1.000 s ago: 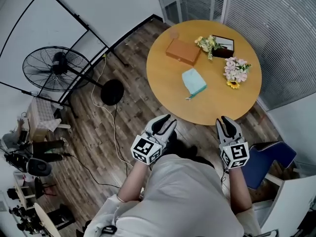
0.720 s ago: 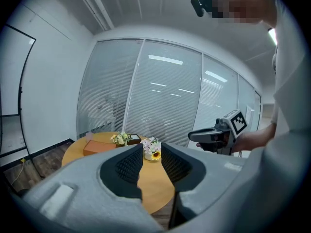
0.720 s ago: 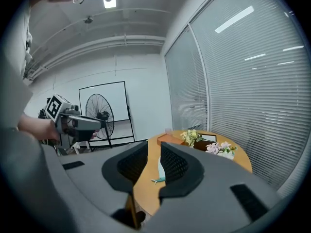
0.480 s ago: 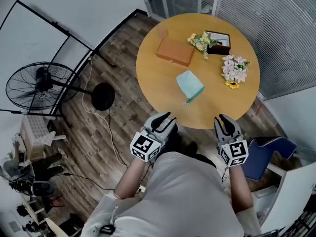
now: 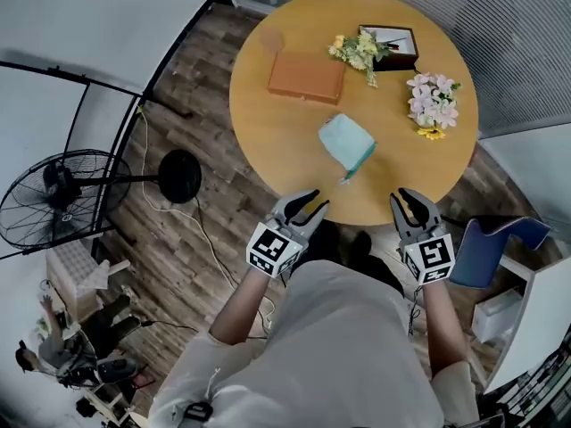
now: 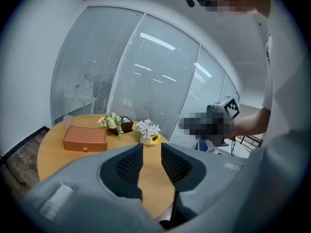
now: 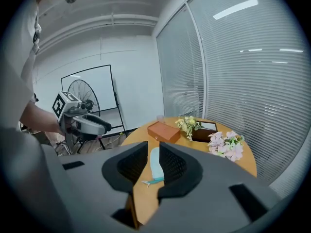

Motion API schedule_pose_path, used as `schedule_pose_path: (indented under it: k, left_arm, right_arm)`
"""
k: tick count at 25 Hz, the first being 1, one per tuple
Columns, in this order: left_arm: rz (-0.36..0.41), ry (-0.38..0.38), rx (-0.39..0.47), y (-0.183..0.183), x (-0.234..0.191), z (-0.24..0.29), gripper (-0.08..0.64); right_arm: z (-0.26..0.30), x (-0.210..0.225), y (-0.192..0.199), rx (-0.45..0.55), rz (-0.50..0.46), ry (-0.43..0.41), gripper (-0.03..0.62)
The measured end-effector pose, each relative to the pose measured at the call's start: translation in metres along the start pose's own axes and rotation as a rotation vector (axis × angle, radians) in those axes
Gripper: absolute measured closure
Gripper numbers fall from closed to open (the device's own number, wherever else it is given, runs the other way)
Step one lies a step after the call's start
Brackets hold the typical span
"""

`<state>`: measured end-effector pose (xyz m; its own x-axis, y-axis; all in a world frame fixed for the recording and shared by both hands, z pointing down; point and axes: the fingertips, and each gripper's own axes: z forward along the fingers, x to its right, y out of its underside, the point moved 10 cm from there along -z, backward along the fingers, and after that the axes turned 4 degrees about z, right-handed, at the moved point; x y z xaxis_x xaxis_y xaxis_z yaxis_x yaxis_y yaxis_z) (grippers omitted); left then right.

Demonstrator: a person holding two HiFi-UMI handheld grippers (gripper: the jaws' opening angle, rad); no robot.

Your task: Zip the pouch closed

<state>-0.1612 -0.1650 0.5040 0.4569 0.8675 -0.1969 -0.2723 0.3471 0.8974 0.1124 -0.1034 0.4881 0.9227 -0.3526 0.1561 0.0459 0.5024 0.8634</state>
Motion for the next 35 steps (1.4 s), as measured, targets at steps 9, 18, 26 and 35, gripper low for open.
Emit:
schedule_pose_path:
  k: [9,18,26,35]
  left_arm:
    - [0.056,0.161,-0.116,0.040,-0.048,0.047,0.446]
    - [0.080,0.246,-0.241,0.097,-0.063,0.104,0.446]
    - [0.083,0.268,-0.350,0.145,-0.066,0.149,0.443]
    - [0.215,0.271,-0.510,0.193,-0.060,0.188,0.443]
  right_arm:
    - [0.049,-0.006,0.031,-0.088,0.064,0.056,0.520]
    - [0.092,0.004,0.092,-0.187,0.138,0.033,0.520]
    - [0.136,0.017,0.150,-0.275,0.192,-0.032,0.520]
    - [0.178,0.021,0.193,-0.365,0.212,-0.110,0.518]
